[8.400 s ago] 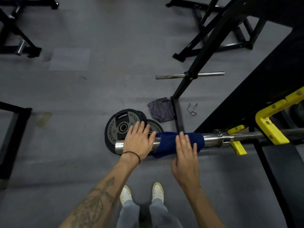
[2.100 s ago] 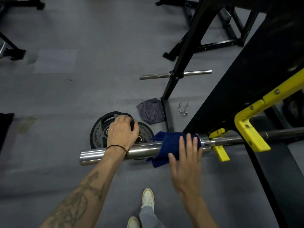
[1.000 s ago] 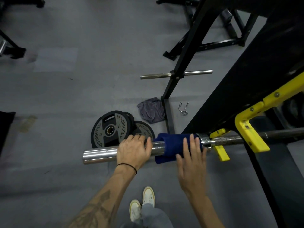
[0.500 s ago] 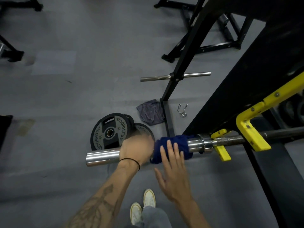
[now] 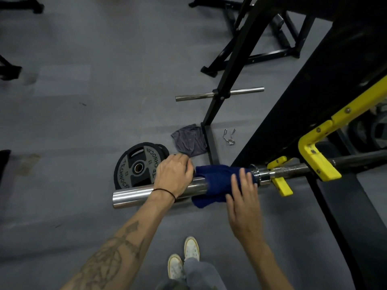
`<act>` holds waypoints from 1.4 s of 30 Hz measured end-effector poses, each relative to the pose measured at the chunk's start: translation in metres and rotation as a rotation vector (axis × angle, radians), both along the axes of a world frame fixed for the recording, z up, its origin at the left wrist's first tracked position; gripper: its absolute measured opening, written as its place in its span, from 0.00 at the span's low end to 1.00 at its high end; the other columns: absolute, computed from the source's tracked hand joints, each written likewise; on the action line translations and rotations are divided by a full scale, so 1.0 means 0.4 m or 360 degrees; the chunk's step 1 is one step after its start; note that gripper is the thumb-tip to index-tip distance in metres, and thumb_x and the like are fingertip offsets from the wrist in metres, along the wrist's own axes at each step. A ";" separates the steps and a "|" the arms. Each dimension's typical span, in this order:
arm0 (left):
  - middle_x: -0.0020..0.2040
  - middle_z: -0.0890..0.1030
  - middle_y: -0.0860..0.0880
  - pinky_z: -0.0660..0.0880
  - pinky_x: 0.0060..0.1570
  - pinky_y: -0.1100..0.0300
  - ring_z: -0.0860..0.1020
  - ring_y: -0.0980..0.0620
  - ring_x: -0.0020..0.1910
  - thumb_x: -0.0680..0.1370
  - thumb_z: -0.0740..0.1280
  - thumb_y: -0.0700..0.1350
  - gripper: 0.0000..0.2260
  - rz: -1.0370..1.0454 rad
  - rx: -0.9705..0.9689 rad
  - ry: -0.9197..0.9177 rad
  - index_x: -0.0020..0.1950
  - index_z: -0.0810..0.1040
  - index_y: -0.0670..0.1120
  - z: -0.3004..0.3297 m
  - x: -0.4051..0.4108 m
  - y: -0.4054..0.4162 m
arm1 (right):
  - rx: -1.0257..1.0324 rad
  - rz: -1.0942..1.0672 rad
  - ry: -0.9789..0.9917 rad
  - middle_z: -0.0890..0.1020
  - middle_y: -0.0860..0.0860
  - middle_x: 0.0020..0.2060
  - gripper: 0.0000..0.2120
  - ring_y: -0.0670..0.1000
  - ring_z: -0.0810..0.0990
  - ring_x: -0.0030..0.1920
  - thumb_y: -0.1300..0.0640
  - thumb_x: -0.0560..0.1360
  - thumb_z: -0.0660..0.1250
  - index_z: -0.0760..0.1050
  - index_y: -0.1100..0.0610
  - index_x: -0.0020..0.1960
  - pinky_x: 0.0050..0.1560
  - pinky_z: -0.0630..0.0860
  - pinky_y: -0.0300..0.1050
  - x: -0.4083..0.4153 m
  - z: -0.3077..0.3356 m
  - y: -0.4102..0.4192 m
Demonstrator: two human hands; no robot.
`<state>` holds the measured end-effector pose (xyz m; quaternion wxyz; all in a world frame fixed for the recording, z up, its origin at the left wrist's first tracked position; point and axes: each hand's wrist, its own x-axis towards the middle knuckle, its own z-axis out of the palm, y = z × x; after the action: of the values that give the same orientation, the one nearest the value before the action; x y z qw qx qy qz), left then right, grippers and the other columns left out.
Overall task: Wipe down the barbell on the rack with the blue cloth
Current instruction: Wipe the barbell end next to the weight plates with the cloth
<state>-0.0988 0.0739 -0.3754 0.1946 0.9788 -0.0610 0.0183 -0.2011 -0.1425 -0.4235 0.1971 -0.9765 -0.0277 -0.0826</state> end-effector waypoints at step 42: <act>0.51 0.79 0.49 0.73 0.52 0.53 0.76 0.49 0.52 0.79 0.53 0.55 0.18 -0.0116 0.0164 0.0103 0.54 0.77 0.47 -0.023 -0.039 -0.003 | 0.0011 -0.0261 0.0116 0.49 0.54 0.84 0.32 0.59 0.45 0.83 0.44 0.84 0.54 0.53 0.56 0.83 0.80 0.53 0.65 -0.007 0.014 0.060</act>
<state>-0.1142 0.0727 -0.3844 0.1463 0.9847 -0.0912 -0.0236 -0.2041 -0.1183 -0.4178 0.1939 -0.9772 0.0598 -0.0630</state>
